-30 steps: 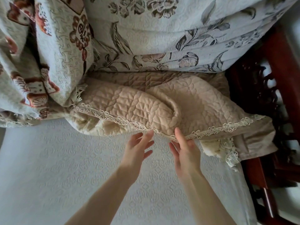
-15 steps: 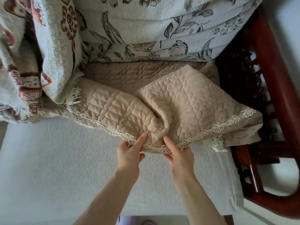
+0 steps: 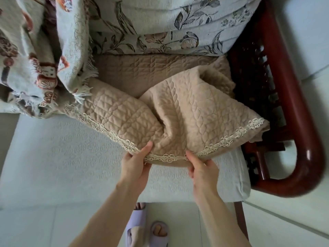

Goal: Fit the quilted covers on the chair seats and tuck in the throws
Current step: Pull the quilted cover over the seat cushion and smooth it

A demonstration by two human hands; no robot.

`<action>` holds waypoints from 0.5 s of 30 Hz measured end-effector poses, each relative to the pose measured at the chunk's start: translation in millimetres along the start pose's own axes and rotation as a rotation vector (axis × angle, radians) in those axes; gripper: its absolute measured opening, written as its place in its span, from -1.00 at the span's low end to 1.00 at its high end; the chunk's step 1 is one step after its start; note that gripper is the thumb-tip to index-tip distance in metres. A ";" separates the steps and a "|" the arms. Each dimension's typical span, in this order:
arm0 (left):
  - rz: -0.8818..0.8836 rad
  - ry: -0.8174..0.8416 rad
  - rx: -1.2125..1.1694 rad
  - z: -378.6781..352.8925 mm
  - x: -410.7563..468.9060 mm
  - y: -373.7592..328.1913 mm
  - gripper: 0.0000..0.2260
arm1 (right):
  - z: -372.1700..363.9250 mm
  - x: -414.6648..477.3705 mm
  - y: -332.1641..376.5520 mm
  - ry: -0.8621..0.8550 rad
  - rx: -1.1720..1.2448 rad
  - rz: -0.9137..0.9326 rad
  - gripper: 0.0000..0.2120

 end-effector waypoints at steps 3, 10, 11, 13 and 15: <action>0.017 -0.001 -0.017 11.1 -10.7 3.6 -0.68 | 7.0 -8.8 -14.7 0.024 0.043 -0.027 -0.89; 0.037 0.014 0.050 38.7 -29.1 9.1 -0.67 | 10.9 -16.3 -40.7 0.134 0.300 -0.136 -0.75; 0.032 0.026 0.047 41.2 -30.2 8.6 -0.65 | 13.9 -16.5 -44.4 0.128 0.272 -0.140 -0.71; 0.034 0.052 0.033 44.3 -34.4 8.1 -0.66 | 20.6 -19.9 -53.4 0.092 0.191 -0.151 -0.67; 0.041 0.056 0.013 48.2 -38.4 9.4 -0.70 | 27.1 -23.2 -62.4 0.041 0.130 -0.175 -0.69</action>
Point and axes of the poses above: each hand's wrist, its own x-axis towards the middle knuckle, its own z-axis out of the back of the hand, y = z × x, the point moved 7 cm from there along x, towards the middle knuckle, and after that the axes turned 11 degrees about -z, right-handed, at the moved point
